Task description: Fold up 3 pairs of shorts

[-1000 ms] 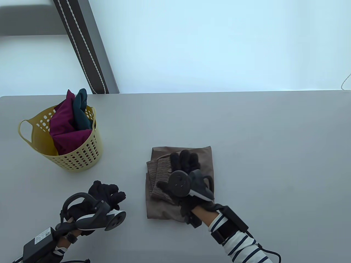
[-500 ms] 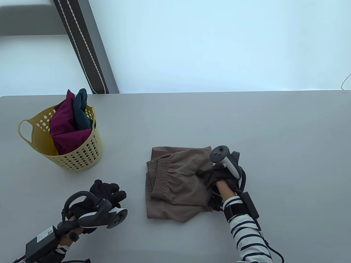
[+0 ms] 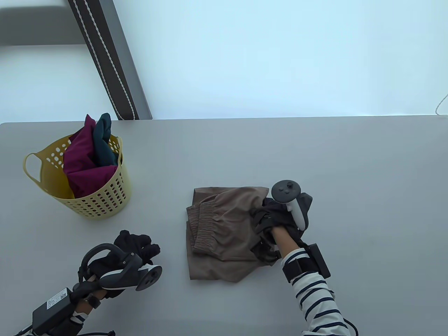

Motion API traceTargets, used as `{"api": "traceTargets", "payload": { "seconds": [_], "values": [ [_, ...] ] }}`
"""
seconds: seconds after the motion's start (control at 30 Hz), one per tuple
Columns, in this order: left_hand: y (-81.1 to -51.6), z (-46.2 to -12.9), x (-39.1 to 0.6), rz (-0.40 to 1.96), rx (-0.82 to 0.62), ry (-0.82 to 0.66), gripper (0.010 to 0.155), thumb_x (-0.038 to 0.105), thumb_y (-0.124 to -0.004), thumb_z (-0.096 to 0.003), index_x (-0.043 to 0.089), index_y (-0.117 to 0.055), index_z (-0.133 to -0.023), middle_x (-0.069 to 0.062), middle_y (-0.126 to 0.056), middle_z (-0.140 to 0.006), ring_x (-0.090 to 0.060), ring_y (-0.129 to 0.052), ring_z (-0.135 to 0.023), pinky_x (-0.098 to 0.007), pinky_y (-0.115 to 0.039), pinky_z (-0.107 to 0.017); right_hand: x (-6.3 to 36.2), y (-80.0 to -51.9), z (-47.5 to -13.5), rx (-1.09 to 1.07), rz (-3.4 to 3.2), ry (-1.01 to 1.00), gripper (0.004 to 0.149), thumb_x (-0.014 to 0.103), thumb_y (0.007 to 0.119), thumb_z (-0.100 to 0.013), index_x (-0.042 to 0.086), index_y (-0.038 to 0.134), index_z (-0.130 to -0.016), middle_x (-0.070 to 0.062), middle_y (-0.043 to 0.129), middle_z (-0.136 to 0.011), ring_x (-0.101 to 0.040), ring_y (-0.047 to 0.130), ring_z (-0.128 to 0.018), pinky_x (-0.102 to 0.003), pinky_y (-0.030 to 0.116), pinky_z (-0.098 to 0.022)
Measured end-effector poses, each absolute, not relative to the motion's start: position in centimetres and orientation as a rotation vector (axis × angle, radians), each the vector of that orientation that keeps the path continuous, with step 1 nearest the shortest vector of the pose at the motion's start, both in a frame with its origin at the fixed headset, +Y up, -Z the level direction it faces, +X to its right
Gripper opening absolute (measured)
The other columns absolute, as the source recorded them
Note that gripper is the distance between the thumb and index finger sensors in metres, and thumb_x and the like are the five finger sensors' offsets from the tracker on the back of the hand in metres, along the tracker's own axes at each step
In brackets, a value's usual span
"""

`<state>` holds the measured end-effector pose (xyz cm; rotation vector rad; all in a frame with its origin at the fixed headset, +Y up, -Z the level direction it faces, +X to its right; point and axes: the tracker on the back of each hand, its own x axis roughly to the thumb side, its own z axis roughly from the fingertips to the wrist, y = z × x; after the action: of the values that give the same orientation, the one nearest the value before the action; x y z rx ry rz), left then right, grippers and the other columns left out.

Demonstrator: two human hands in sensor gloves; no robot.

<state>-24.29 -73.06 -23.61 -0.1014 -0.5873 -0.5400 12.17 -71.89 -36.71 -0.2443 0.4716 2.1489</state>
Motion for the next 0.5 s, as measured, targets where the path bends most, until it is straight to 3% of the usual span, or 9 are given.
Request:
{"api": "traceTargets", "payload": {
  "seconds": [0.07,0.17,0.33,0.5],
  "values": [
    [-73.1,-23.7,-24.3,-0.534,-0.105,-0.587,0.052,0.048,-0.055,-0.0487,0.032,-0.050,-0.097,-0.007,-0.069,-0.104,-0.028,-0.088,-0.089,-0.058,-0.069,-0.071,12.6,-70.4,-37.1,-0.208,1.984,0.488,0.036,0.024,0.079,-0.046,0.007,0.064,-0.074,-0.033,0.075,-0.081,-0.038,0.102,-0.055,-0.040,0.089,-0.033],
    [-73.3,-23.7,-24.4,-0.537,-0.116,-0.588,0.052,0.048,-0.055,-0.0486,0.032,-0.050,-0.097,-0.007,-0.069,-0.104,-0.028,-0.088,-0.089,-0.058,-0.069,-0.071,14.1,-67.7,-38.0,-0.153,1.749,0.352,0.035,0.024,0.079,-0.046,0.011,0.063,-0.074,-0.025,0.082,-0.075,-0.032,0.105,-0.051,-0.034,0.091,-0.030],
    [-73.4,-23.8,-24.5,-0.529,-0.122,-0.586,0.052,0.048,-0.055,-0.0486,0.031,-0.050,-0.097,-0.007,-0.069,-0.104,-0.028,-0.088,-0.089,-0.058,-0.069,-0.071,20.0,-64.1,-39.0,-0.129,1.493,-0.010,0.034,0.027,0.076,-0.050,0.021,0.056,-0.077,-0.014,0.078,-0.084,-0.026,0.101,-0.065,-0.032,0.089,-0.044],
    [-73.4,-23.8,-24.4,-0.534,-0.128,-0.589,0.052,0.048,-0.055,-0.0487,0.031,-0.050,-0.098,-0.007,-0.069,-0.104,-0.028,-0.088,-0.089,-0.058,-0.069,-0.071,27.9,-64.8,-38.7,-0.243,1.289,-0.244,0.034,0.031,0.073,-0.053,0.032,0.050,-0.079,0.001,0.070,-0.096,-0.019,0.090,-0.085,-0.038,0.076,-0.064]
  ]
}}
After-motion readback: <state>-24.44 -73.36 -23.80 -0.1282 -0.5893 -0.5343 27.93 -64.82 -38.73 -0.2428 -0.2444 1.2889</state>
